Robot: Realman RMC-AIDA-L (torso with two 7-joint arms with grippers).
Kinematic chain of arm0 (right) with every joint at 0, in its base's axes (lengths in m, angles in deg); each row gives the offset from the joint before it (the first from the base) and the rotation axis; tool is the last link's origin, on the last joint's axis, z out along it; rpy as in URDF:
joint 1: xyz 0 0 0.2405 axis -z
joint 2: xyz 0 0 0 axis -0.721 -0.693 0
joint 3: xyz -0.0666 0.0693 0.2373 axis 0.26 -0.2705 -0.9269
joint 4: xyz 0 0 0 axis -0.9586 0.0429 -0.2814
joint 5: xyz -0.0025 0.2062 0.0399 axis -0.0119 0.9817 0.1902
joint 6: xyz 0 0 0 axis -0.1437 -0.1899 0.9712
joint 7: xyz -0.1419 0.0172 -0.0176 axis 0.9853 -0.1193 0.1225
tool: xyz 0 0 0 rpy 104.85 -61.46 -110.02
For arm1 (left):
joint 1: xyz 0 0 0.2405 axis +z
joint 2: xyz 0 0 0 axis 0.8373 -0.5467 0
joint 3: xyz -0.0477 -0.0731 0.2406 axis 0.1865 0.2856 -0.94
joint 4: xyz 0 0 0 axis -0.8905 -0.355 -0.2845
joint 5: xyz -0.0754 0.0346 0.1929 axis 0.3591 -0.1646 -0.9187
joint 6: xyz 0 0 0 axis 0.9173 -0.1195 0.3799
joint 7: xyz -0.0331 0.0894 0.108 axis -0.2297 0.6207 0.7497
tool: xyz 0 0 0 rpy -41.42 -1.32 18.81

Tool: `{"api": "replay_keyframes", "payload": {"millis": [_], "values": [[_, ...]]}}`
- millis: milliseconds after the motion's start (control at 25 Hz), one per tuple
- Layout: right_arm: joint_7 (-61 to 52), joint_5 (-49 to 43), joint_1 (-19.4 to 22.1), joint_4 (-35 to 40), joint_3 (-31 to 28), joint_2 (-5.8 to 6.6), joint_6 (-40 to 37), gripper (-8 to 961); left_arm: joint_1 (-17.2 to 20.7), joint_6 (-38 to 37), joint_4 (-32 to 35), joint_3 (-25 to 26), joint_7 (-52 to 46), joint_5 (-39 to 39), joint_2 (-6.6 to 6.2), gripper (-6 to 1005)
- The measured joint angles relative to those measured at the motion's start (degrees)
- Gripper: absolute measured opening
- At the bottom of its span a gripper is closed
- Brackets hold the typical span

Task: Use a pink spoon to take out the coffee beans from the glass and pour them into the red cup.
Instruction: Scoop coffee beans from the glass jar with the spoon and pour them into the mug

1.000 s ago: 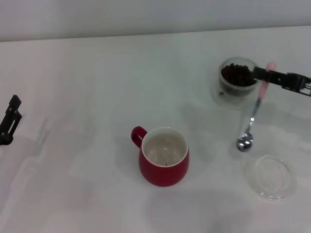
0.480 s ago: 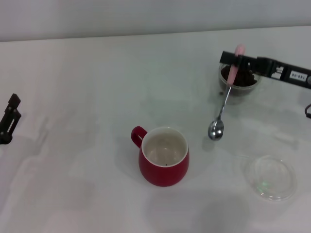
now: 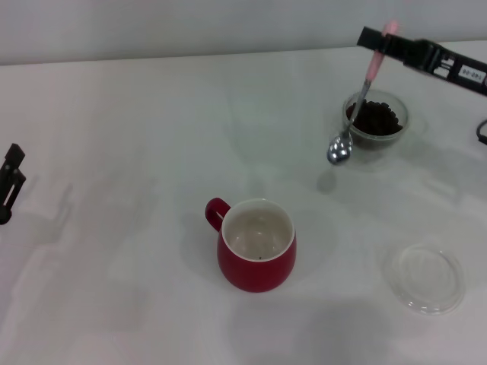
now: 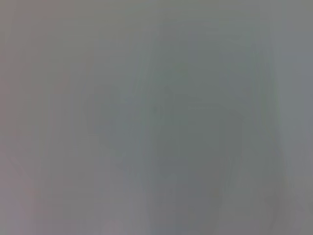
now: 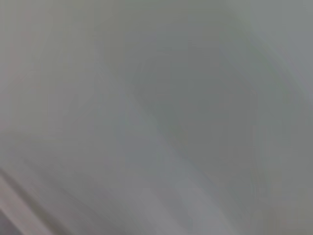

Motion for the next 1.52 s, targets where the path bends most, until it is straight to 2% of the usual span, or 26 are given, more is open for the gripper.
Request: {"api": "replay_keyframes", "payload": {"millis": [400,720,1280,1520], "values": [[3.35,2.13,-2.09,0.08,-0.01,-0.23,-9.63,154,0.57,2.95,2.76,-0.25,-0.2,-0.33,0.0,579],[6.15,4.17,-1.76,-0.09,0.26,-0.32,-17.27,155,1.01,3.09,3.1,0.02,-0.11,0.27,0.0,579],[14.25,5.18,-1.47,-0.91,-0.07,-0.7,-26.01,157,1.75,3.05,3.21,0.02,-0.05,1.5,-0.09,580],[18.43,7.02,-1.72,-1.94,0.4,-0.81,-27.52,158,1.46,2.41,3.21,0.03,-0.05,1.5,-0.09,580]]}}
